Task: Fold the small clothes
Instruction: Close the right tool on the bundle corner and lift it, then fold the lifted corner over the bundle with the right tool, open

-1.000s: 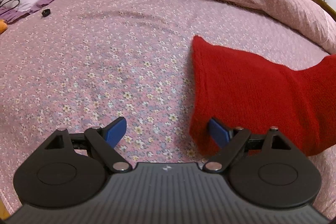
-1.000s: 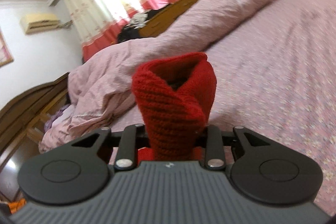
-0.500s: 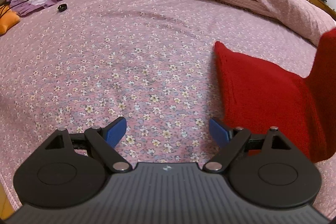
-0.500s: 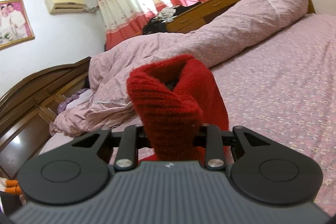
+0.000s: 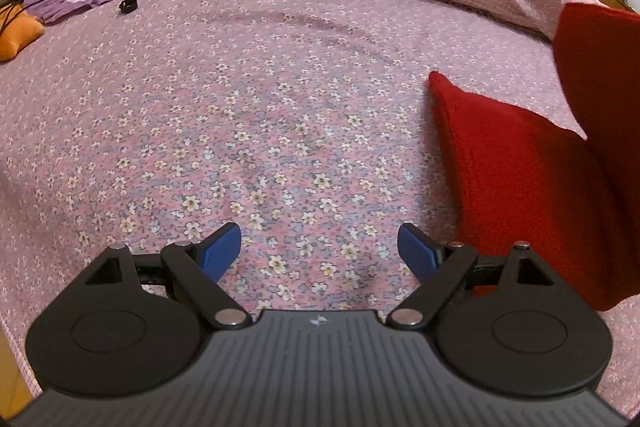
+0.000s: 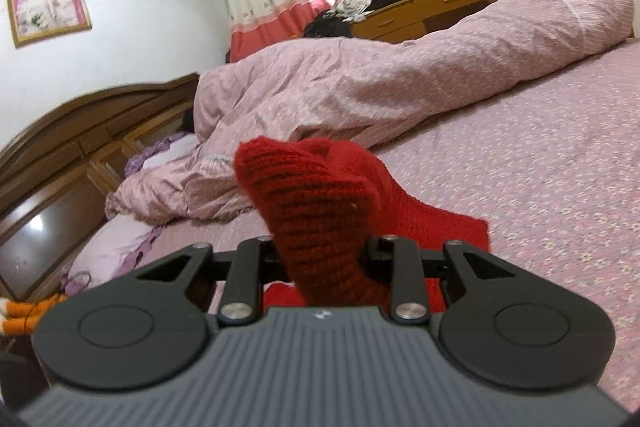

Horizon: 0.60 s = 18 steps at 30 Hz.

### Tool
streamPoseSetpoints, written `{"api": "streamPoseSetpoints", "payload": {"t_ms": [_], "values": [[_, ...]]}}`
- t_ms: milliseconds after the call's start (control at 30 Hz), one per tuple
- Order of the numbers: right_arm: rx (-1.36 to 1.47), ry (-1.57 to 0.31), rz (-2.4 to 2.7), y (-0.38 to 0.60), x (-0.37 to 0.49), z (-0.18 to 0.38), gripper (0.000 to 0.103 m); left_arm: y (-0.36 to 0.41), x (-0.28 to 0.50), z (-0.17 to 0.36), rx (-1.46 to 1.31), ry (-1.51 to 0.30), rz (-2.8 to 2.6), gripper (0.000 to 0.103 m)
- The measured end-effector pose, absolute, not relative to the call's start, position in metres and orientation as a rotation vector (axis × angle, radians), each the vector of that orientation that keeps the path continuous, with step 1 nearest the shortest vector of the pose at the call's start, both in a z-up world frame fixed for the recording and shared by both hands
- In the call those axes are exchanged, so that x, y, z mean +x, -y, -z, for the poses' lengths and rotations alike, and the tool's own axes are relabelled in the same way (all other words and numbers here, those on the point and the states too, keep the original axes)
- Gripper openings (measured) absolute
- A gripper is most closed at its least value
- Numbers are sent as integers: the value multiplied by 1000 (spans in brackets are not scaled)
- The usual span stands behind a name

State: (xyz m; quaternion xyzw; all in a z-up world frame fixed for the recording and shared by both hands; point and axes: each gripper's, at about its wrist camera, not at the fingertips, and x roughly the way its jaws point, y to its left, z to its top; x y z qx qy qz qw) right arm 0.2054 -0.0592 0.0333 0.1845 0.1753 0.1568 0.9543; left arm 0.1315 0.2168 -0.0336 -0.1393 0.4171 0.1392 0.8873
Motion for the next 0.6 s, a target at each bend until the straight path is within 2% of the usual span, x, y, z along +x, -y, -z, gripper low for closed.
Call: {"api": "streamPoseSetpoints", "payload": {"t_ms": [400, 600], "values": [[174, -457, -392, -7, 206, 4, 32, -232, 127, 42, -312, -878, -315, 89], [125, -490, -441, -20, 199, 9, 47, -236, 125, 42, -327, -873, -323, 89]]}}
